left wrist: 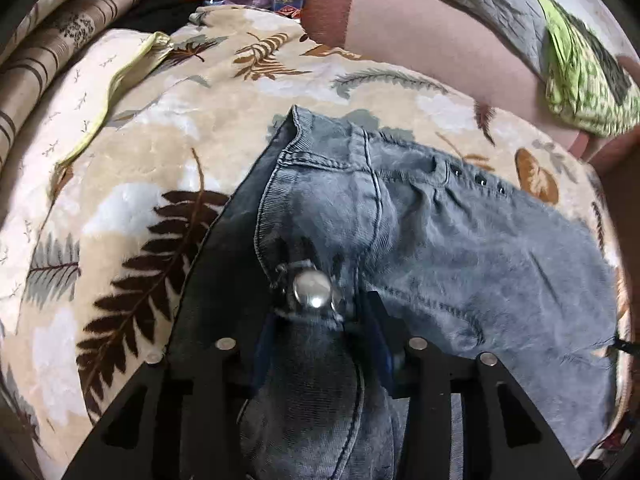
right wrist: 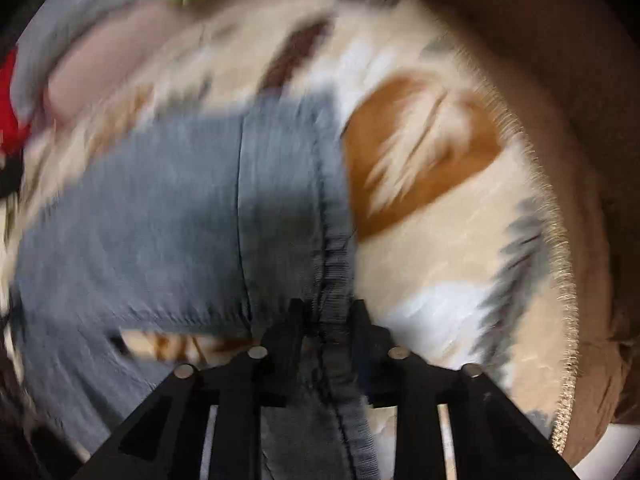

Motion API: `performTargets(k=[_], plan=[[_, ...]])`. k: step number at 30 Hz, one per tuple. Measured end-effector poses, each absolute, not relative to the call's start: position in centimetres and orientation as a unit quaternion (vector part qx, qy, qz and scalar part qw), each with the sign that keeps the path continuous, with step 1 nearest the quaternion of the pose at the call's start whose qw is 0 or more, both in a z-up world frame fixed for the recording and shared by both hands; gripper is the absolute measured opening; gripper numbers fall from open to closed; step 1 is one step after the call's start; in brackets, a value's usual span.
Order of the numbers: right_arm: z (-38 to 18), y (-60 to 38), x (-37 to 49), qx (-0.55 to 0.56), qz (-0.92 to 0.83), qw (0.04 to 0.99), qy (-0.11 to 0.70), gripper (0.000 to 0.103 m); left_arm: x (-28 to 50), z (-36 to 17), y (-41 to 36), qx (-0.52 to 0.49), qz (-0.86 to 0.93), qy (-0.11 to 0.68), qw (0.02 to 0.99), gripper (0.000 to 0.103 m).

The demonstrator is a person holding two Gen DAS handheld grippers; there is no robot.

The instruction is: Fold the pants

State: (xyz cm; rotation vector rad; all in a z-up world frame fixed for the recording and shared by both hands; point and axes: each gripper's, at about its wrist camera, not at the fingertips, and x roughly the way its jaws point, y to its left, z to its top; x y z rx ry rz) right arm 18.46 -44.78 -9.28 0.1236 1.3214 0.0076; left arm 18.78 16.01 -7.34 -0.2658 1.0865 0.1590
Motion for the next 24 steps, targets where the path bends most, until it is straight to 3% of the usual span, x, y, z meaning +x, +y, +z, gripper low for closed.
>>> performTargets(k=[1,2,3,4,8,15,17,18,20,21,22,24], plan=[[-8.8,-44.7,18.6,0.042,-0.001,0.797,0.602,0.046,18.8,-6.8,16.7,-0.14,0.083,0.507,0.846,0.057],[-7.9,-45.1,18.9,0.043,-0.008,0.806,0.59,0.054,19.1,-6.1,17.8,-0.163,0.088,0.492,0.851,0.068],[-7.1,-45.5,19.2,0.057,-0.01,0.815,0.576,0.071,19.3,-5.6,18.6,-0.173,0.094,0.483,0.853,0.077],[-6.1,-46.2,19.5,0.08,-0.014,0.826,0.558,0.076,20.0,-5.2,19.2,-0.179,0.105,0.473,0.856,0.08],[-4.6,-47.3,23.2,0.124,-0.006,0.839,0.53,0.076,25.5,-5.5,19.6,-0.172,0.102,0.485,0.851,0.08],[-7.2,-47.4,29.4,0.162,0.008,0.821,0.547,0.076,31.8,-8.9,19.7,-0.182,0.112,0.522,0.826,0.079],[-7.6,-47.2,30.0,0.163,0.011,0.819,0.55,0.076,32.3,-9.2,19.3,-0.167,0.11,0.523,0.829,0.053],[-8.2,-47.0,30.7,0.16,0.013,0.816,0.556,0.076,32.5,-9.2,19.3,-0.159,0.116,0.526,0.827,0.046],[-8.7,-46.7,31.2,0.154,0.013,0.812,0.563,0.072,32.9,-9.1,19.6,-0.163,0.12,0.521,0.829,0.016],[-9.2,-46.5,31.5,0.15,0.016,0.809,0.568,0.054,33.2,-9.1,19.8,-0.164,0.123,0.525,0.826,0.009],[-9.5,-46.2,31.8,0.143,0.012,0.806,0.574,0.042,33.4,-9.2,19.9,-0.165,0.124,0.527,0.824,0.007],[-9.8,-45.7,32.2,0.116,0.0,0.808,0.578,0.036,33.9,-9.3,20.0,-0.158,0.124,0.529,0.824,0.006]])
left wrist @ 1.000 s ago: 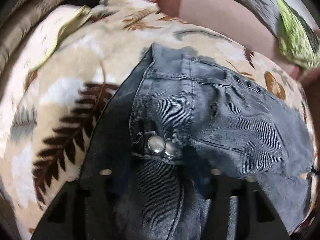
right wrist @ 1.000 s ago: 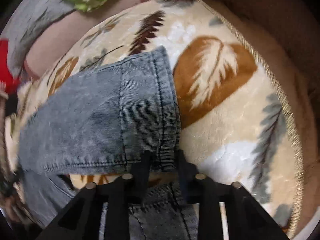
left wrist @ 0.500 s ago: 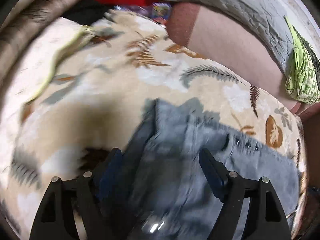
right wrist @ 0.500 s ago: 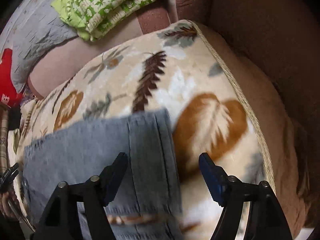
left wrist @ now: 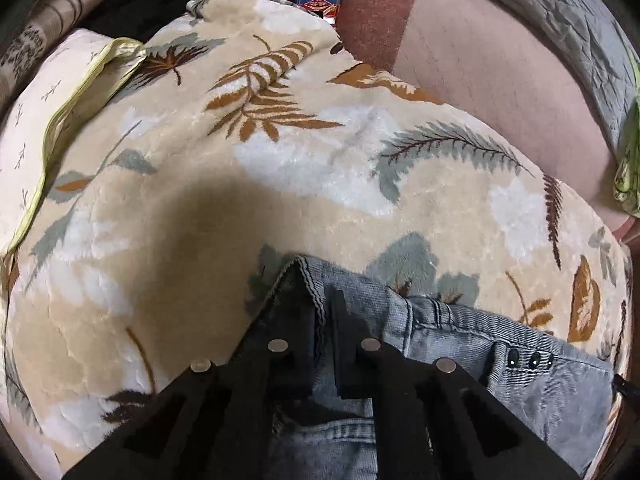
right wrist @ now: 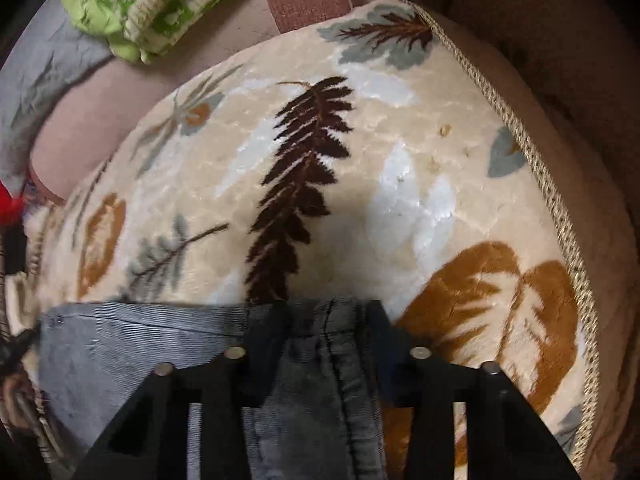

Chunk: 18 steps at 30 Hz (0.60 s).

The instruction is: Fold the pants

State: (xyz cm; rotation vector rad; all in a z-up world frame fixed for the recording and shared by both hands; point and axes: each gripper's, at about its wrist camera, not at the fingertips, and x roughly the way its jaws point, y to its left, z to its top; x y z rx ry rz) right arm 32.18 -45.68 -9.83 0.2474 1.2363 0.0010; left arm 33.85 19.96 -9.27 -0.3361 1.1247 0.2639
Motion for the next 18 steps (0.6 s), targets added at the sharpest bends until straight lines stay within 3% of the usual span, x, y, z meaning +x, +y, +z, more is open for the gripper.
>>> performTargets(k=[4,6,9,10,11,14,16,18], plan=[[-9.7,-45.6,32.4,0.103,0.0,0.807,0.582,0.031,34.3,-9.4,19.7,-0.153,0.124,0.53,0.825,0.01],[-9.7,-45.4,32.5,0.094,0.002,0.81,0.578,0.032,34.5,-9.5,19.6,-0.161,0.11,0.531,0.825,0.032],[-9.9,-45.7,32.6,0.118,0.008,0.808,0.577,0.049,34.9,-9.4,19.8,-0.174,0.109,0.531,0.822,0.039],[-9.8,-45.8,32.5,0.125,0.011,0.807,0.577,0.049,35.0,-9.5,19.9,-0.176,0.109,0.532,0.821,0.039],[-9.8,-45.9,32.5,0.127,0.011,0.806,0.578,0.049,35.1,-9.5,19.8,-0.172,0.109,0.53,0.823,0.039],[-10.0,-45.3,32.8,0.107,0.009,0.806,0.583,0.043,35.5,-9.7,19.4,-0.14,0.121,0.532,0.826,0.006],[-10.0,-45.0,32.9,0.093,-0.002,0.806,0.584,0.028,35.4,-9.6,19.8,-0.152,0.122,0.53,0.825,0.004],[-9.8,-44.9,32.9,0.091,-0.003,0.806,0.584,0.026,35.2,-9.6,20.2,-0.165,0.117,0.53,0.824,0.004]])
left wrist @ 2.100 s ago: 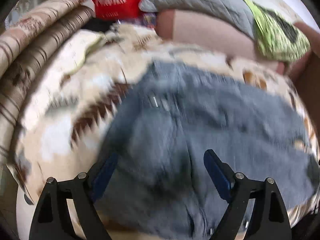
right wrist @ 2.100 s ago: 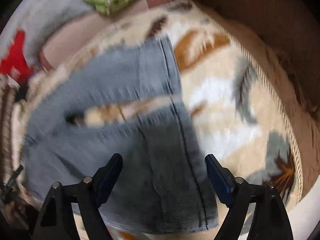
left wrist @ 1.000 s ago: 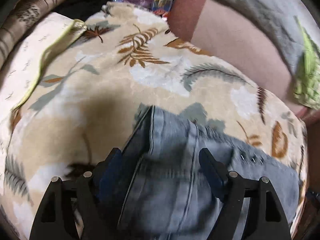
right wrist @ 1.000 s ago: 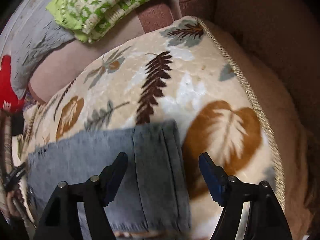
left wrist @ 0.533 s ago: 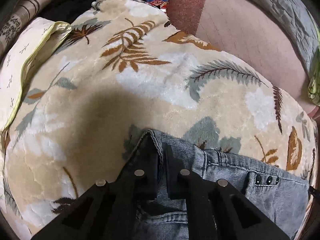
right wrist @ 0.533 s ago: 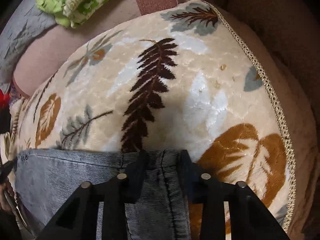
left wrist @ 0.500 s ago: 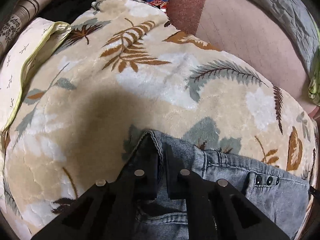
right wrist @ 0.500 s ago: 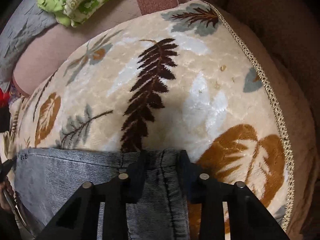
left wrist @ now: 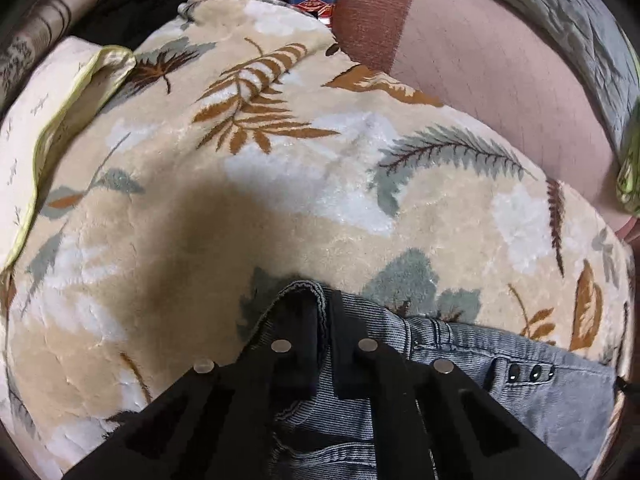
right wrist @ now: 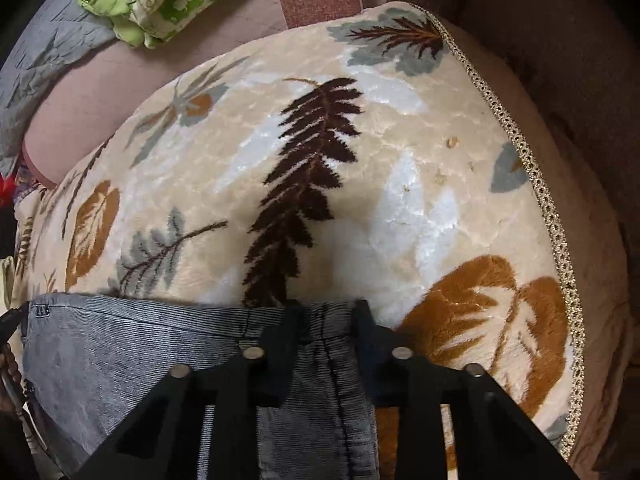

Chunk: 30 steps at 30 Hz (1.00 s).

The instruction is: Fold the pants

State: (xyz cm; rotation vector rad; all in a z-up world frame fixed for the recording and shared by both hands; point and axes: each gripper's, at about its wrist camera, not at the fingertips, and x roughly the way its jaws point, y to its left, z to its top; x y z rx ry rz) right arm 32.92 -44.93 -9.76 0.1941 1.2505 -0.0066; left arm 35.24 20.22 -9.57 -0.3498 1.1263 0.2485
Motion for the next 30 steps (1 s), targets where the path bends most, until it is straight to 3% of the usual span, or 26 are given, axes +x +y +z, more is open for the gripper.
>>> performTargets(k=[3,5,7,8,9,10,11,12,13,14,16,30], plan=[[-9.7,-45.3,32.9,0.104,0.0,0.804,0.585,0.03,35.0,-9.5,20.7,-0.184,0.095,0.532,0.821,0.011],[-9.7,-46.0,32.8,0.13,0.001,0.802,0.582,0.039,34.9,-9.4,21.0,-0.204,0.084,0.53,0.819,0.015],[-9.6,-46.4,32.7,0.153,0.011,0.8,0.58,0.059,35.1,-9.4,20.9,-0.208,0.076,0.528,0.82,0.027],[-9.6,-46.3,32.7,0.152,0.013,0.801,0.579,0.062,35.2,-9.5,20.8,-0.214,0.068,0.528,0.819,0.041],[-9.8,-46.1,32.7,0.149,0.017,0.801,0.579,0.064,35.2,-9.5,20.7,-0.219,0.062,0.525,0.82,0.045],[-10.0,-46.0,32.8,0.147,0.019,0.8,0.581,0.064,35.3,-9.5,20.3,-0.209,0.068,0.522,0.824,0.045],[-10.3,-45.6,32.9,0.137,0.018,0.8,0.584,0.062,35.5,-9.4,20.0,-0.194,0.074,0.524,0.826,0.032],[-10.4,-45.4,33.0,0.129,0.016,0.803,0.582,0.047,35.6,-9.4,19.7,-0.176,0.082,0.526,0.828,0.007],[-10.3,-45.2,33.0,0.12,0.01,0.806,0.58,0.027,35.6,-9.3,19.5,-0.154,0.093,0.528,0.83,0.005],[-10.2,-45.2,33.0,0.111,0.001,0.808,0.579,0.023,35.5,-9.2,19.7,-0.155,0.093,0.527,0.83,0.002],[-9.9,-45.4,32.9,0.115,0.005,0.809,0.577,0.018,35.0,-8.5,20.3,-0.155,0.098,0.521,0.834,0.002],[1.5,-45.5,27.6,0.131,0.007,0.879,0.459,0.018,24.3,4.6,20.5,-0.186,0.054,0.397,0.897,0.002]])
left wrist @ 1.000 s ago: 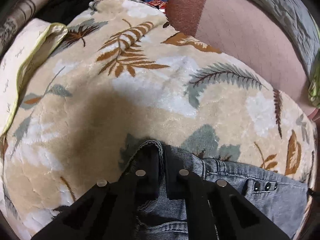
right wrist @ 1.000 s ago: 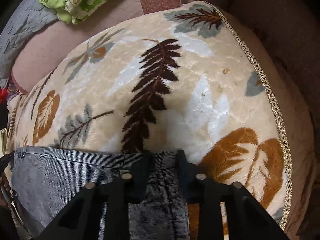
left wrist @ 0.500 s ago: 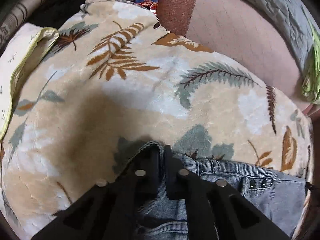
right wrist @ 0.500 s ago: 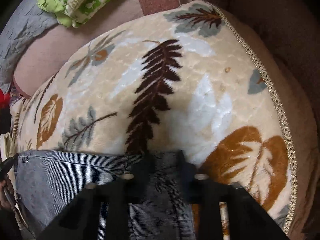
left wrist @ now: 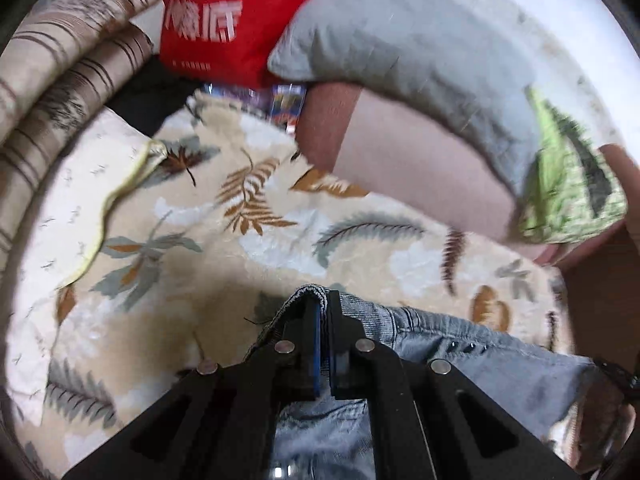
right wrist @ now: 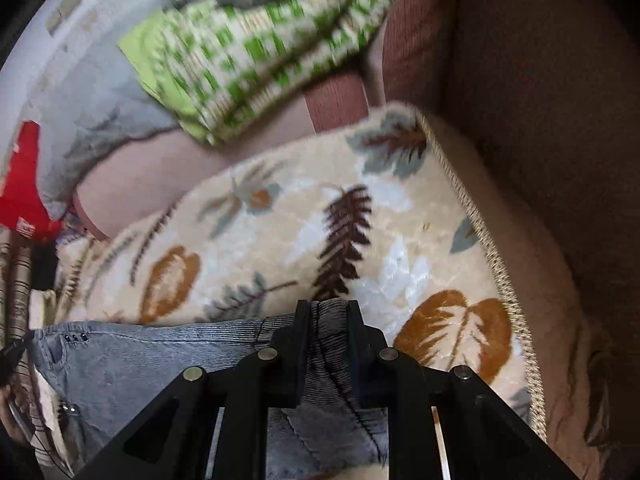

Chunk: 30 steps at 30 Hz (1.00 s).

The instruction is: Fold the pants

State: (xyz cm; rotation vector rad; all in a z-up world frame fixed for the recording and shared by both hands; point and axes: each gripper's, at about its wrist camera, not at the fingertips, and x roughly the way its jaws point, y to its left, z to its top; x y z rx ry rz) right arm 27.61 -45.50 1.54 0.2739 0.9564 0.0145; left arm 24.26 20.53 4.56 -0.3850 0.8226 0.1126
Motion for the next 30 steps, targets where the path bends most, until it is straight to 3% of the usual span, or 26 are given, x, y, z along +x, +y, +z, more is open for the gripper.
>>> performTargets(k=[8,15,16,17,18,24,26,30], plan=[[5.9,-46.4,17.1,0.148,0.034,0.907,0.393,0.018,9.8,7.4,21.4,-0.201,0.023,0.355,0.913,0.003],[-2.3,-47.4,2.8,0.185,0.02,0.881,0.436,0.023,0.5,-0.7,22.1,-0.205,0.023,0.438,0.875,0.008],[-3.6,-47.5,2.1,0.183,0.018,0.871,0.455,0.035,0.0,-2.2,22.2,-0.199,0.026,0.463,0.863,0.009],[-5.6,-47.7,1.4,0.187,0.018,0.852,0.488,0.044,-0.4,-3.5,22.3,-0.191,0.039,0.486,0.852,0.014],[-7.3,-48.2,0.5,0.196,0.006,0.833,0.518,0.063,-0.8,-4.0,22.6,-0.186,0.064,0.493,0.847,0.019],[-5.7,-51.4,-3.9,0.329,-0.024,0.822,0.464,0.075,-2.5,1.1,21.8,-0.202,0.094,0.407,0.886,0.057],[-6.0,-51.4,-4.3,0.387,0.001,0.796,0.465,0.075,-2.1,2.4,19.8,-0.193,0.08,0.379,0.902,0.064],[-8.5,-49.4,-3.9,0.46,0.025,0.746,0.481,0.075,-0.3,1.7,16.0,-0.188,0.056,0.378,0.905,0.065]])
